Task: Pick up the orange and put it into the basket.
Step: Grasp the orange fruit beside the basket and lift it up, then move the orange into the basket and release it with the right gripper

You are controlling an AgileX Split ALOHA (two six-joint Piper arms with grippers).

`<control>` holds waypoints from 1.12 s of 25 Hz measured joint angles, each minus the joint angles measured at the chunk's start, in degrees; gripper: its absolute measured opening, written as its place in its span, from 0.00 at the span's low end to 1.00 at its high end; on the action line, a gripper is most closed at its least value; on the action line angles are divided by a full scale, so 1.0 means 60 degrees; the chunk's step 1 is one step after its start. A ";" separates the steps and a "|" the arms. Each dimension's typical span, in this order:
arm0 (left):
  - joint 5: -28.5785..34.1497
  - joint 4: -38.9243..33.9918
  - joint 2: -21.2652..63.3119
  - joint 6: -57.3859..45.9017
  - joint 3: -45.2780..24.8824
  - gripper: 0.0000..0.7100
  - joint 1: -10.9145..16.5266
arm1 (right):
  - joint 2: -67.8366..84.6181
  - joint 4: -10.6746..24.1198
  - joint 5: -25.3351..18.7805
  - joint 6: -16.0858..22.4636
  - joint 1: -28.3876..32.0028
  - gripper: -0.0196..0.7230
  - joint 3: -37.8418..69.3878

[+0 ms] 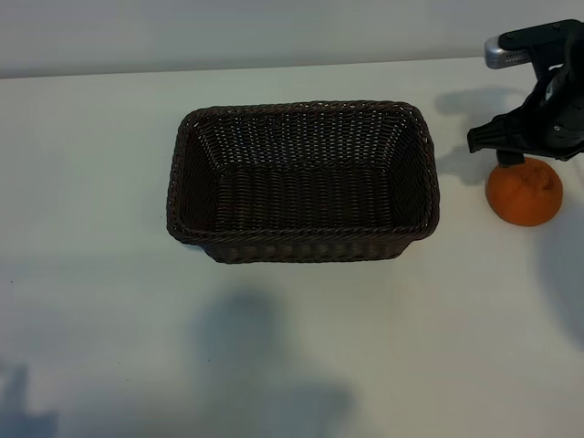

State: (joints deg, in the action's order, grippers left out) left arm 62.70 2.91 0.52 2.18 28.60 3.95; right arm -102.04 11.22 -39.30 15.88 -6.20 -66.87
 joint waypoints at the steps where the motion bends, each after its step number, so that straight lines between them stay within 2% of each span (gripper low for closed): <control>1: 0.0000 0.0000 0.0000 0.0000 0.0000 0.83 0.0000 | -0.0058 0.0000 0.0001 -0.0010 0.0009 0.82 0.0000; 11: 0.0000 0.0000 0.0000 0.0000 0.0000 0.83 -0.0010 | -0.0750 0.0004 0.0074 -0.0064 0.0653 0.82 0.0000; 16: -0.0002 0.0000 0.0000 0.0000 0.0000 0.83 -0.0010 | -0.1037 -0.0860 0.0081 -0.0854 0.0660 0.82 -0.0003; 18: -0.0002 0.0000 0.0000 0.0000 0.0000 0.83 -0.0010 | -0.1111 -0.1076 0.0040 -0.1105 0.0660 0.79 -0.0003; 20: -0.0002 0.0000 0.0000 0.0000 0.0000 0.83 -0.0010 | -0.1127 -0.1119 -0.0010 -0.1189 0.0660 0.68 -0.0003; 22: -0.0002 0.0000 0.0000 0.0000 0.0000 0.83 -0.0010 | -0.1127 -0.1121 -0.0053 -0.1209 0.0660 0.50 -0.0003; 23: -0.0002 0.0000 0.0000 0.0000 0.0000 0.83 -0.0010 | -0.1127 -0.1130 -0.0053 -0.1220 0.0660 0.35 -0.0003; 24: -0.0002 0.0000 0.0000 0.0000 0.0000 0.83 -0.0010 | -0.1127 -0.1130 -0.0053 -0.1231 0.0660 0.25 -0.0003; 26: -0.0002 0.0000 0.0000 0.0000 0.0000 0.83 -0.0010 | -0.1127 -0.1132 -0.0056 -0.1238 0.0660 0.14 -0.0003; 28: -0.0002 0.0000 0.0000 0.0000 0.0000 0.83 -0.0010 | -0.1127 -0.1132 -0.0064 -0.1238 0.0660 0.12 -0.0011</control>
State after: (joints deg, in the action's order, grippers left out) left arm 62.69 2.91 0.52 2.18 28.60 3.89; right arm -108.80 4.43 -39.69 8.46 -2.24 -66.94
